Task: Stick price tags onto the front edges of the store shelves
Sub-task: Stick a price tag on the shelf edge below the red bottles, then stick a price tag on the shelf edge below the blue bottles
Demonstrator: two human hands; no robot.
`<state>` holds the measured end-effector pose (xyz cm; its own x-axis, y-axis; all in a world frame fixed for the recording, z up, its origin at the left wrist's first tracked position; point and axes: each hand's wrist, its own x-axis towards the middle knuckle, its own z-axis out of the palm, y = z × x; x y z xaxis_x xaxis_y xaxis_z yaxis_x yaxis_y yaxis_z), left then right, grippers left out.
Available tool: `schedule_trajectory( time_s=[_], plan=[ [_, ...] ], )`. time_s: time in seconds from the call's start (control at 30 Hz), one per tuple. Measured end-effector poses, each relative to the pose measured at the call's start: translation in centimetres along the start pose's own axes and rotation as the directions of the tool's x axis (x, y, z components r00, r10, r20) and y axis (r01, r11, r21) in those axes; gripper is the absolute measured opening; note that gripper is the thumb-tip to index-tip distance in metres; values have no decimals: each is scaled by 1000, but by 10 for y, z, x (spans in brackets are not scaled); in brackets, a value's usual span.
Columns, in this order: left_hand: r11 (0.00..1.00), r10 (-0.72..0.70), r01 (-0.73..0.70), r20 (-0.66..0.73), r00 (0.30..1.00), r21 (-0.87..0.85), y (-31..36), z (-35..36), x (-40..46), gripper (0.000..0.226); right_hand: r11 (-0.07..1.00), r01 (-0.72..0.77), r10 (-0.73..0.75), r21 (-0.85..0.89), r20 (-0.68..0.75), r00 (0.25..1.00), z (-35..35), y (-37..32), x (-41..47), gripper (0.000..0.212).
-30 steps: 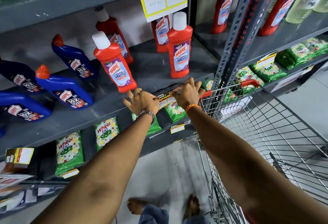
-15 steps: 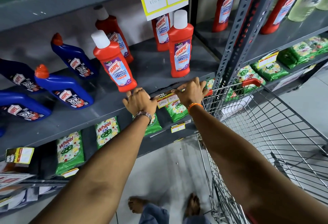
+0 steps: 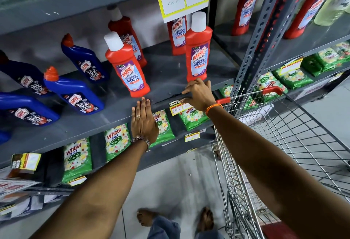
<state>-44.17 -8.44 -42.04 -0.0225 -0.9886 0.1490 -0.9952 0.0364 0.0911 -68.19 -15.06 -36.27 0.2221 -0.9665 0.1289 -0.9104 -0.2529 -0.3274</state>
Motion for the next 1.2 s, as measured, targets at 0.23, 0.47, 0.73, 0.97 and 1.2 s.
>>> schedule_trajectory(
  time_s=[0.23, 0.47, 0.73, 0.97, 1.2],
  plan=[
    [999, 35, -35, 7, 999, -11, -5, 2, -2, 94, 1000, 17, -17, 2, -39, 999, 4, 0, 9, 43],
    [999, -1, 2, 27, 1000, -32, -1, 3, -1, 95, 998, 52, -56, -43, -90, 994, 13, 1, 14, 31],
    [998, 55, -53, 78, 995, -26, -10, -5, -2, 94, 985, 51, -64, -166, -77, 995, 4, -7, 4, 35],
    [999, -6, 7, 27, 1000, -50, -29, -16, -18, 96, 999, -36, 42, 32, -193, 980, -5, -10, -10, 27],
    [993, -92, 84, -101, 991, -85, -90, -37, -52, 89, 986, 23, 12, 165, -206, 979, 14, -65, -19, 21]
  ],
)
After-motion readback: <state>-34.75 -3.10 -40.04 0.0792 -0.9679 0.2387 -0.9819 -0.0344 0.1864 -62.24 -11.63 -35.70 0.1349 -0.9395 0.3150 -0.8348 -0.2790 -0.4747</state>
